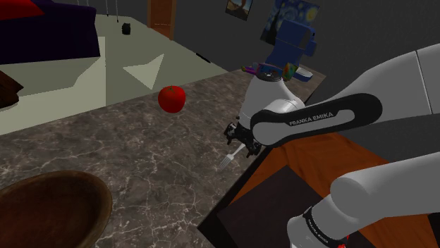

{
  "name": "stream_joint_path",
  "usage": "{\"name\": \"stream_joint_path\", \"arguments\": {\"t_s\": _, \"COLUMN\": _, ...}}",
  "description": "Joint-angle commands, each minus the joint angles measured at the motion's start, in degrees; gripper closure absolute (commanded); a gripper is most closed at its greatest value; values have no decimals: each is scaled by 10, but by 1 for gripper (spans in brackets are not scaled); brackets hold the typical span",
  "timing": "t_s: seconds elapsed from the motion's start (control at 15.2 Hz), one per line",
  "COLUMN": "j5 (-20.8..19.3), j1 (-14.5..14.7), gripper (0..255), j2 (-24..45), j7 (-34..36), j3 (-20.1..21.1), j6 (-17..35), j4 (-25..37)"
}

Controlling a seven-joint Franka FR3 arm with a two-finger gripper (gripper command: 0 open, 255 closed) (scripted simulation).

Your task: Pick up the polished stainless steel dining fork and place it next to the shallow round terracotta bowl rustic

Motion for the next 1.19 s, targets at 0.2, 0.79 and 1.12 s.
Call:
{"name": "stream_joint_path", "arguments": {"t_s": 0.2, "j5": 0, "j1": 0, "gripper": 255, "j2": 0, "j7": 0, "j3": 0, "j6": 0, "j4": 0}}
{"name": "stream_joint_path", "arguments": {"t_s": 0.79, "j5": 10, "j1": 10, "gripper": 255, "j2": -24, "j7": -12, "j3": -13, "j6": -31, "j4": 9}}
{"name": "stream_joint_path", "arguments": {"t_s": 1.12, "j5": 21, "j1": 22, "gripper": 255, "j2": -58, "j7": -27, "j3": -32, "j6": -81, "j4": 26}}
